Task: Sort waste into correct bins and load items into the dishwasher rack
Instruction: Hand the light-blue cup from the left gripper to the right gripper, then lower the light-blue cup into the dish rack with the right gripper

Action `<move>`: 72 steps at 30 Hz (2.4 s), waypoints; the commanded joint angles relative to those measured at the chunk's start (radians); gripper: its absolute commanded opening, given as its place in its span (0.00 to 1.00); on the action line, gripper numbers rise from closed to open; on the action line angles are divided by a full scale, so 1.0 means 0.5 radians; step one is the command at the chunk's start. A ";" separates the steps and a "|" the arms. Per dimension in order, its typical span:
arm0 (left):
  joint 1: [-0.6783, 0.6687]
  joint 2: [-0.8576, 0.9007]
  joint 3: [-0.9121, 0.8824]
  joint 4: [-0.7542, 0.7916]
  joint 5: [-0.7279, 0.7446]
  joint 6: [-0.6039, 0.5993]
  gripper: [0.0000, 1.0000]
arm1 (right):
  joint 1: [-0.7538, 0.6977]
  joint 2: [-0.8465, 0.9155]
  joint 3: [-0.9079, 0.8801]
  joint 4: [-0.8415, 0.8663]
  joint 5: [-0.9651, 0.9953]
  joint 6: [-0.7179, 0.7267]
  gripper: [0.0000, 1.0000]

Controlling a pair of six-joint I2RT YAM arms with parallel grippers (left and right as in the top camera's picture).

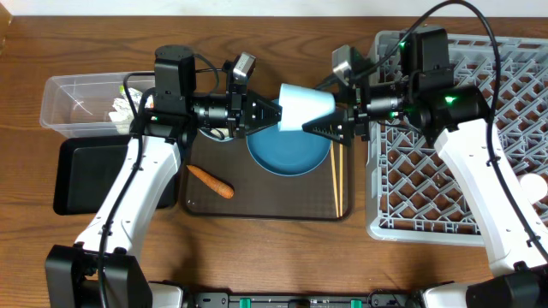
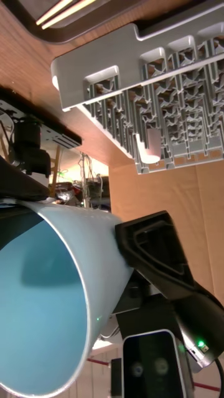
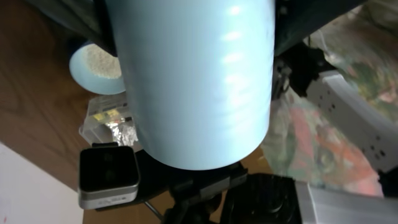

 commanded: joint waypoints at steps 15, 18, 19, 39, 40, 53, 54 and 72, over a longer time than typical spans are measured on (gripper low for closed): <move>0.037 -0.001 0.024 0.223 -0.039 0.083 0.36 | 0.019 0.014 0.002 -0.034 0.439 0.462 0.52; 0.079 -0.003 0.024 0.206 -0.170 0.197 0.41 | -0.014 0.000 0.002 -0.113 0.629 0.515 0.51; 0.092 -0.003 0.024 0.183 -0.217 0.230 0.42 | -0.035 -0.008 0.002 -0.137 0.667 0.526 0.50; 0.146 -0.043 0.024 -1.012 -1.559 1.179 0.46 | -1.052 -0.109 0.649 -1.321 1.752 0.818 0.40; 0.146 -0.061 0.024 -1.060 -1.601 1.208 0.46 | -1.129 -0.109 0.667 -1.375 1.810 0.873 0.39; 0.146 -0.383 0.024 -1.174 -1.789 1.289 0.46 | -1.953 0.192 0.669 -1.602 1.874 1.103 0.34; 0.146 -0.395 0.024 -1.175 -1.789 1.289 0.46 | -1.986 0.240 0.669 -1.583 1.872 1.106 0.34; 0.146 -0.408 0.024 -1.353 -1.855 1.394 0.46 | -2.258 0.707 0.669 -1.279 1.660 1.472 0.34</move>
